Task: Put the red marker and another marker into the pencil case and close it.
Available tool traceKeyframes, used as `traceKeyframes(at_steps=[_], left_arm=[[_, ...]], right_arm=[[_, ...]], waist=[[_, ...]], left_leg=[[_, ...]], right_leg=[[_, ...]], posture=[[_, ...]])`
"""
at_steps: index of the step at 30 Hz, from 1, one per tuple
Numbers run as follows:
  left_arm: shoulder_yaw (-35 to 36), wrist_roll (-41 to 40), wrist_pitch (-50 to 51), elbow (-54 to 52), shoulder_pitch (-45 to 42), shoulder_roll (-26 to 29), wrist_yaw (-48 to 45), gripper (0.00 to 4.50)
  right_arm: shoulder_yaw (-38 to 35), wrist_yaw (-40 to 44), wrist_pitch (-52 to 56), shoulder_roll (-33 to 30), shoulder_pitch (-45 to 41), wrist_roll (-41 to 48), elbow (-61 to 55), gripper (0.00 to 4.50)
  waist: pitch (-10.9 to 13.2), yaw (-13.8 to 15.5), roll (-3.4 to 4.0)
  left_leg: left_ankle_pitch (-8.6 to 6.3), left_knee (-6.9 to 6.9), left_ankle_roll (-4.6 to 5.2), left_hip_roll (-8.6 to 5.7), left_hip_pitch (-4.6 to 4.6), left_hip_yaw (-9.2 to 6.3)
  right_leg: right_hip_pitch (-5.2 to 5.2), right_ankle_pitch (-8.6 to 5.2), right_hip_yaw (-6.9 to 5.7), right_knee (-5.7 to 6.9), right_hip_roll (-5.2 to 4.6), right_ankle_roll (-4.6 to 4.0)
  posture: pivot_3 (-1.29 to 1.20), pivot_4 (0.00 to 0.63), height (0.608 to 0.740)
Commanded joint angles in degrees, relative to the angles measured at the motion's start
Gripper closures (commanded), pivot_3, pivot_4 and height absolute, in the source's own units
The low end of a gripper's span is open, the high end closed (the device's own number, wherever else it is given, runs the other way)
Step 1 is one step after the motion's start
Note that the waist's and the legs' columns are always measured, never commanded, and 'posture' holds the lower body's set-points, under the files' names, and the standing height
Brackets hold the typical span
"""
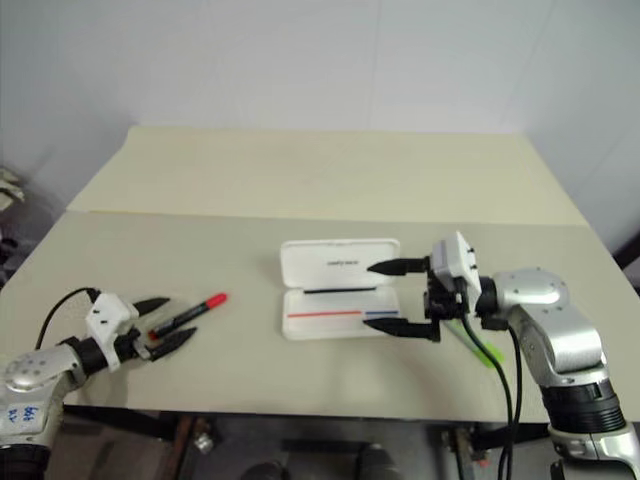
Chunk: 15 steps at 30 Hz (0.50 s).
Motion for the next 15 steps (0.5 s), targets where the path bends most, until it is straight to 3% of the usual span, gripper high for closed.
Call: traceKeyframes(at_steps=[1, 10, 11, 15], left_arm=[[-1.88, -1.31, 0.54, 1.67, -0.54, -0.47, -2.37, 0.62], [-2.86, -2.59, 1.16, 2.46, -1.19, -0.13, -3.98, 3.65], [-2.86, -2.56, 1.22, 2.42, -1.25, -0.19, -3.72, 3.87], [-2.31, -4.52, 2.62, -0.15, -1.49, -1.0, -3.52, 3.87]], right_arm=[[-1.65, -1.06, 0.42, -1.22, 0.4, 0.63, -2.98, 0.0], [-2.15, -2.47, 0.38, -1.81, 0.64, 0.58, -3.51, 0.0], [-2.17, -2.51, 0.28, -1.84, 0.6, 0.53, -3.4, 0.0], [-2.2, -2.61, 0.04, -1.85, 0.53, 0.3, -3.01, 0.0]], waist=[[0.0, -0.02, 0.0], [0.0, -0.03, 0.0], [0.0, -0.03, 0.0], [0.0, -0.02, 0.0]], left_leg=[[0.0, 0.0, 0.0, -0.01, 0.0, 0.01], [0.03, 0.01, 0.05, -0.09, 0.07, -0.03], [0.04, 0.01, 0.05, -0.11, 0.08, -0.04], [0.05, 0.01, 0.07, -0.12, 0.1, -0.05]], right_leg=[[0.0, 0.0, 0.0, 0.0, -0.03, 0.0], [0.08, 0.01, -0.05, 0.03, -0.16, 0.01], [0.09, 0.01, -0.05, 0.06, -0.16, 0.01], [0.09, 0.0, -0.06, 0.1, -0.13, 0.0]], posture=[[0.0, 0.15, 0.74], [0.0, 0.15, 0.74], [0.0, 0.15, 0.74], [0.0, 0.15, 0.74]])
